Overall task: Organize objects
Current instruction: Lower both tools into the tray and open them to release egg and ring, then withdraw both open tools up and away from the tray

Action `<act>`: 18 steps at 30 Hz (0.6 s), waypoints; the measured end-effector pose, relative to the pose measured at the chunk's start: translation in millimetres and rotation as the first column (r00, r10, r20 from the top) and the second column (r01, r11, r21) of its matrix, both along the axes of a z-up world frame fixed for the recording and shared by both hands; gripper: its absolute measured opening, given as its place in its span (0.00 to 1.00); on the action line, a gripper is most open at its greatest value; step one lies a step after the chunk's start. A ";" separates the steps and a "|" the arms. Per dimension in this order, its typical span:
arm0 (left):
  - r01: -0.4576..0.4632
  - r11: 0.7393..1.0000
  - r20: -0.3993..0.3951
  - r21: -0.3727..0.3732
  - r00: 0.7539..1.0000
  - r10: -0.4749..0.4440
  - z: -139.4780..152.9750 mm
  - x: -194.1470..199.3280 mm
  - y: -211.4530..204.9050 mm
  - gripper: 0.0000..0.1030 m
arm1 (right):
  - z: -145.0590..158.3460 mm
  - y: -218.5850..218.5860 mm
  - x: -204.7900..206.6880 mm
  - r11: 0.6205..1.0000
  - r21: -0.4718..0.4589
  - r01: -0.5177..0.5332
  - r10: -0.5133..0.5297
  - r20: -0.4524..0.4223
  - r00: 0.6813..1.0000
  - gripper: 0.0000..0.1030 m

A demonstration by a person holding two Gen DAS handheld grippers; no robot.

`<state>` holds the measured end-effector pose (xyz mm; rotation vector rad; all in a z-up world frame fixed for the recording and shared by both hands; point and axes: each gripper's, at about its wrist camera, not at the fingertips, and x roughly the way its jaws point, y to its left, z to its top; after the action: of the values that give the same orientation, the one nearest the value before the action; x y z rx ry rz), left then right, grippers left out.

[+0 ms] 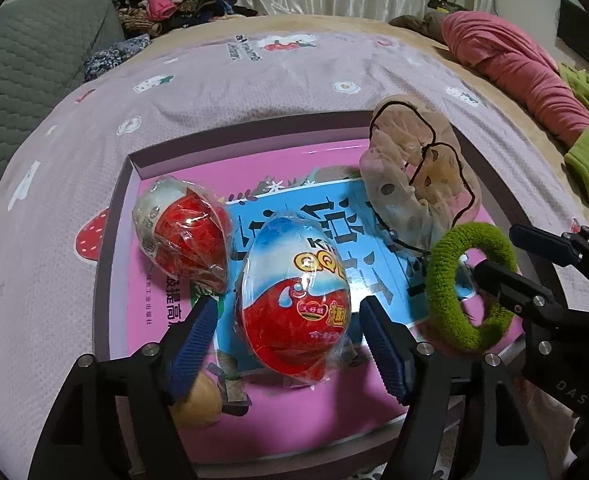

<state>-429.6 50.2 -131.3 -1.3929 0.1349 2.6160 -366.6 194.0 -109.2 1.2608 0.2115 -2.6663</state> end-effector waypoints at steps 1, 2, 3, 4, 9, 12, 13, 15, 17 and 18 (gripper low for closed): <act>-0.002 1.000 -0.003 0.000 1.000 0.002 1.5 0.7 -0.1 0.74 | 1.1 0.1 0.5 1.000 0.001 0.002 -0.002 -0.004 1.000 0.50; 0.000 1.000 -0.005 -0.002 1.000 0.000 2.7 1.3 0.0 0.74 | 2.7 0.3 1.3 1.000 0.001 0.005 -0.005 -0.009 1.000 0.52; 0.004 1.000 -0.010 -0.002 1.000 -0.004 5.1 2.6 0.1 0.74 | 3.9 0.0 1.8 1.000 0.002 0.004 -0.004 -0.011 1.000 0.54; 0.006 1.000 -0.014 0.001 1.000 -0.006 6.8 3.4 0.1 0.74 | 5.5 -0.3 2.8 1.000 0.007 0.007 -0.007 -0.015 1.000 0.55; -0.002 1.000 -0.036 0.006 0.999 0.002 17.3 8.3 -2.4 0.76 | 14.7 -1.8 6.8 1.000 0.017 0.014 -0.013 -0.045 0.999 0.59; -0.007 1.000 -0.055 0.006 0.998 0.007 24.4 11.8 -4.5 0.77 | 21.1 0.4 10.7 1.000 0.016 0.024 -0.023 -0.071 0.997 0.64; -0.008 1.000 -0.069 0.004 0.998 0.008 28.0 13.8 -5.3 0.77 | 23.5 0.9 11.9 1.000 0.014 0.027 -0.025 -0.080 0.996 0.65; -0.012 1.000 -0.091 0.005 0.996 0.012 35.5 17.9 -7.5 0.78 | 29.5 2.4 15.4 0.999 0.007 0.035 -0.034 -0.105 0.994 0.69; -0.017 1.000 -0.103 0.014 0.995 0.018 41.3 20.3 -10.5 0.78 | 34.5 3.3 18.7 0.999 -0.007 0.036 -0.037 -0.123 0.992 0.74; -0.019 1.000 -0.112 0.023 0.993 0.022 45.3 21.8 -12.4 0.78 | 36.5 3.9 19.8 0.999 -0.012 0.035 -0.037 -0.130 0.991 0.75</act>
<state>-407.7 37.8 -86.0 -1.2463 0.1066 2.7049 -346.8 197.9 -72.7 1.0987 0.1959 -2.7795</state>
